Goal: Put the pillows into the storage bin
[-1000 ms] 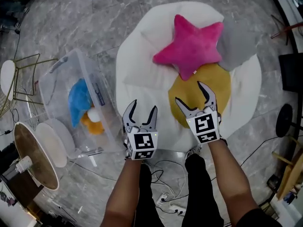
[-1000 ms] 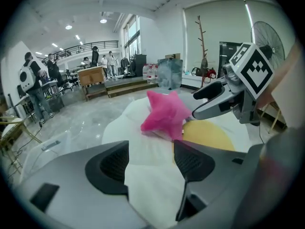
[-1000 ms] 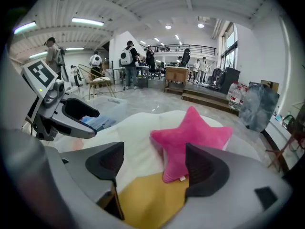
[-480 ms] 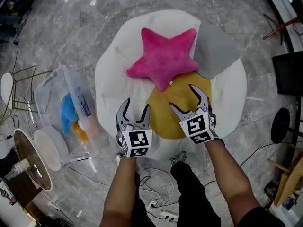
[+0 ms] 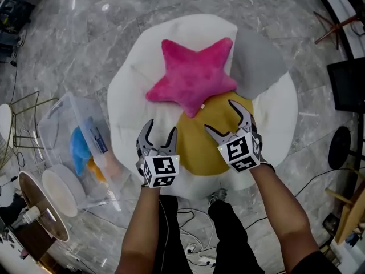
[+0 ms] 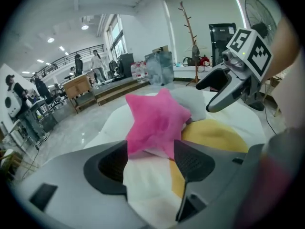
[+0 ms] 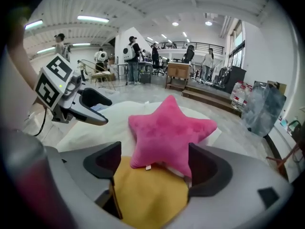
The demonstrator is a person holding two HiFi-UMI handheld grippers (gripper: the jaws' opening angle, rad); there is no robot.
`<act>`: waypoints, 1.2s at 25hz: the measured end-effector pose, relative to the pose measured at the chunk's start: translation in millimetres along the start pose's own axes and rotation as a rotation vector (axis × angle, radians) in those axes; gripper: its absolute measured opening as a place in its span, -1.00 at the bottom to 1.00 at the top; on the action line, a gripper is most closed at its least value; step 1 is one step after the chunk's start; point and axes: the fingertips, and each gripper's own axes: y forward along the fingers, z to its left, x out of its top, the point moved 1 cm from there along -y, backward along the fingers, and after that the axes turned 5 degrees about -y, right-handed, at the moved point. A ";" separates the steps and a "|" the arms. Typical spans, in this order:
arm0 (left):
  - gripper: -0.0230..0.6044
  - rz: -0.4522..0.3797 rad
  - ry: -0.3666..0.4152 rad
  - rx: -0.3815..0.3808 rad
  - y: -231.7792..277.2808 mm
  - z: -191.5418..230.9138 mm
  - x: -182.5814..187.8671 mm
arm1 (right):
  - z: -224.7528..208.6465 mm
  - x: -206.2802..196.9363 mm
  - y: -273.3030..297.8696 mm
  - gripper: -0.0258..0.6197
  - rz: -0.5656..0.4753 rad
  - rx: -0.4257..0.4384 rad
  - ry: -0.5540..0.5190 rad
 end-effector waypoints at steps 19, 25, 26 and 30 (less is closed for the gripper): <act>0.20 0.073 0.517 -0.154 123.4 34.8 11.9 | -48.2 -6.4 119.5 0.94 0.081 -0.101 0.162; 0.24 0.152 0.602 -0.214 154.7 29.1 -8.3 | -55.9 -9.2 147.9 0.93 0.142 -0.070 0.205; 0.24 0.160 0.613 -0.207 159.7 29.7 -9.9 | -56.2 -9.0 149.7 0.93 0.151 -0.067 0.209; 0.23 0.170 0.595 -0.165 173.1 36.3 -10.1 | -55.9 -9.9 160.3 0.85 0.179 -0.065 0.204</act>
